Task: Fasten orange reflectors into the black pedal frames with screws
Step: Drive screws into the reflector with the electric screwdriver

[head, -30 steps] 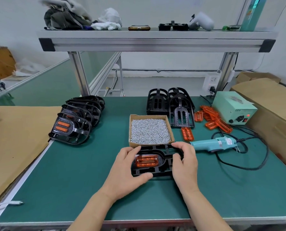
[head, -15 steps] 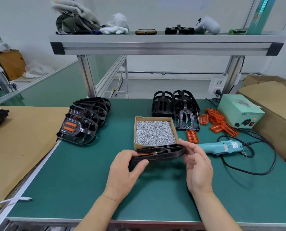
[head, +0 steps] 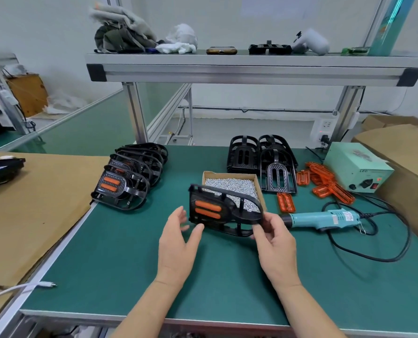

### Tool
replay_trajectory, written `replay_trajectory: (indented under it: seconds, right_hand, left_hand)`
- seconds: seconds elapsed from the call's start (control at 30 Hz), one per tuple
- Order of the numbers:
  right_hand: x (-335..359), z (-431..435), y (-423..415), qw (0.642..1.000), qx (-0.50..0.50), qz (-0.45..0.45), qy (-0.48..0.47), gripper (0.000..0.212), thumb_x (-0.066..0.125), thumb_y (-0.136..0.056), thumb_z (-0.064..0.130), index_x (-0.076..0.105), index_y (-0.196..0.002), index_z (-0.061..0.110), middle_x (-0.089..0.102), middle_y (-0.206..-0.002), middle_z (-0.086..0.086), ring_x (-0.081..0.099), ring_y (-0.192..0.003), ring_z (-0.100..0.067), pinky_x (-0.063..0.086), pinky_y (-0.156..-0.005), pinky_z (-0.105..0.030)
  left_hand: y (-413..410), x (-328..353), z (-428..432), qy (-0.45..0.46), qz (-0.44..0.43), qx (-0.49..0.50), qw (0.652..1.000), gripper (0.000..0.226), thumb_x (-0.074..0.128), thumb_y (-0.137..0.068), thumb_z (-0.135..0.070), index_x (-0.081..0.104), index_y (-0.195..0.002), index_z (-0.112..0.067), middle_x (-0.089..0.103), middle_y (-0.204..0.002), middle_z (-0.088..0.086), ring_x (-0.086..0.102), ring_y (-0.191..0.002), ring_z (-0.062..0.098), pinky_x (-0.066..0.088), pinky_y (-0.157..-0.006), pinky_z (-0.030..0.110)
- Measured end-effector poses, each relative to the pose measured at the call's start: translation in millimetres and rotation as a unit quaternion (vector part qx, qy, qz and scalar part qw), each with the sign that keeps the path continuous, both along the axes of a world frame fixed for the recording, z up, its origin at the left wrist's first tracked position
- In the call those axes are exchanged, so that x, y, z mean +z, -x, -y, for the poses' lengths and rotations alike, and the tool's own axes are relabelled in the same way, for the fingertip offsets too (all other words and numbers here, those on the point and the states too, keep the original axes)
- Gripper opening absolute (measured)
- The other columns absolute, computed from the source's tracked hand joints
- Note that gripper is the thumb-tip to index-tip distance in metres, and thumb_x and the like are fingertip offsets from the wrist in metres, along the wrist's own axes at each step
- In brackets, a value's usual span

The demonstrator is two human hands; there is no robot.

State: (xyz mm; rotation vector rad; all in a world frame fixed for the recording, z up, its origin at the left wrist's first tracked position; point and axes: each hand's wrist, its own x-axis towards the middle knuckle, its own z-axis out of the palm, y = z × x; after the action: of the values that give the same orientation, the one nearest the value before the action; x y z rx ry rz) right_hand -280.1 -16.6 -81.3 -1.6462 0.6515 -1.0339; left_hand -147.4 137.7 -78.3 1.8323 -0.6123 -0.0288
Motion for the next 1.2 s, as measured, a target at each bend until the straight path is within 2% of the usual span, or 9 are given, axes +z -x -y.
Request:
replay_trajectory:
  seconds: [0.07, 0.13, 0.23, 0.3, 0.4, 0.5, 0.57, 0.73, 1.2]
  right_hand:
    - [-1.3, 1.8, -1.0, 0.999, -0.009, -0.014, -0.034, 0.021, 0.065, -0.096, 0.007, 0.066, -0.104, 0.027, 0.074, -0.09, 0.003, 0.07, -0.067, -0.008, 0.057, -0.073, -0.022]
    - [-2.8, 4.8, -1.0, 0.998, -0.012, -0.022, -0.062, 0.015, 0.064, -0.097, 0.007, 0.066, -0.1, 0.022, 0.073, -0.085, 0.0, 0.07, -0.065, -0.009, 0.058, -0.073, -0.03]
    - [-3.9, 7.7, -1.3, 0.995, -0.01, -0.013, -0.094, 0.012, 0.063, -0.098, 0.008, 0.067, -0.098, 0.019, 0.074, -0.078, -0.001, 0.069, -0.065, -0.008, 0.055, -0.069, -0.024]
    - [-4.0, 8.4, -2.2, 0.994, -0.009, -0.001, -0.111, 0.011, 0.062, -0.098, 0.007, 0.067, -0.099, 0.017, 0.076, -0.081, 0.0, 0.069, -0.066, -0.009, 0.054, -0.068, -0.022]
    - [-1.9, 8.6, -2.4, 0.991, 0.0, 0.023, -0.129, 0.011, 0.061, -0.098, 0.005, 0.067, -0.102, 0.012, 0.077, -0.088, -0.003, 0.07, -0.072, -0.011, 0.056, -0.072, -0.026]
    - [-0.3, 5.0, -1.0, 0.99, 0.054, 0.043, -0.127, 0.01, 0.06, -0.098, 0.001, 0.065, -0.105, 0.006, 0.077, -0.092, -0.006, 0.071, -0.081, -0.013, 0.056, -0.07, -0.023]
    - [-0.3, 1.4, -0.3, 0.987, 0.095, 0.035, -0.122, 0.012, 0.059, -0.099, 0.002, 0.064, -0.109, 0.005, 0.078, -0.096, -0.008, 0.073, -0.089, -0.018, 0.057, -0.074, -0.024]
    - [0.5, -4.0, 0.2, 0.983, 0.155, -0.047, -0.081, 0.023, 0.062, -0.099, 0.015, 0.064, -0.119, 0.025, 0.077, -0.102, 0.002, 0.074, -0.094, -0.017, 0.057, -0.089, -0.03]
    - [-5.0, -0.4, -2.3, 0.986, 0.13, -0.059, -0.086, 0.013, 0.063, -0.098, 0.012, 0.067, -0.107, 0.02, 0.077, -0.086, -0.003, 0.073, -0.077, -0.017, 0.057, -0.07, -0.023]
  left_hand:
    - [-1.4, 0.7, 0.6, -0.027, -0.012, 0.024, 0.999, 0.03, 0.074, -0.087, -0.025, 0.059, -0.113, -0.019, 0.064, -0.106, -0.006, 0.063, -0.087, 0.003, 0.051, -0.086, 0.024]
    - [-0.6, 2.0, 1.5, -0.047, -0.021, 0.039, 0.998, 0.018, 0.073, -0.087, -0.026, 0.06, -0.099, -0.022, 0.062, -0.099, -0.005, 0.064, -0.077, 0.003, 0.051, -0.078, 0.023]
    - [6.6, 3.9, 4.6, -0.009, -0.11, 0.059, 0.992, 0.025, 0.072, -0.087, -0.029, 0.054, -0.102, -0.02, 0.064, -0.099, -0.002, 0.068, -0.063, 0.007, 0.047, -0.068, 0.02]
    - [12.5, 5.3, 9.7, 0.021, -0.182, 0.06, 0.981, 0.026, 0.071, -0.089, -0.031, 0.056, -0.101, -0.014, 0.07, -0.085, 0.004, 0.07, -0.057, 0.013, 0.05, -0.061, 0.021]
    - [21.1, 12.2, 23.7, 0.028, -0.299, 0.01, 0.954, 0.034, 0.062, -0.096, -0.036, 0.062, -0.091, -0.002, 0.072, -0.068, 0.012, 0.07, -0.055, 0.024, 0.052, -0.049, 0.024]
    - [31.6, 17.9, 36.3, 0.033, -0.351, -0.032, 0.935, 0.038, 0.056, -0.1, -0.034, 0.062, -0.088, 0.002, 0.071, -0.064, 0.015, 0.067, -0.05, 0.023, 0.047, -0.042, 0.022]
    - [34.3, 19.7, 38.5, 0.051, -0.362, -0.022, 0.93, 0.035, 0.054, -0.101, -0.028, 0.06, -0.086, 0.003, 0.069, -0.059, 0.013, 0.065, -0.046, 0.02, 0.045, -0.039, 0.021]
    - [2.2, 25.9, 26.0, 0.08, -0.352, 0.074, 0.93, 0.034, 0.044, -0.103, -0.022, 0.055, -0.083, 0.002, 0.063, -0.054, 0.012, 0.055, -0.035, 0.015, 0.036, -0.033, 0.019]
    - [-146.8, 21.8, -55.4, 0.001, -0.305, 0.241, 0.922, 0.037, 0.037, -0.105, -0.026, 0.055, -0.082, -0.003, 0.063, -0.07, 0.012, 0.055, -0.049, 0.018, 0.038, -0.045, 0.027]
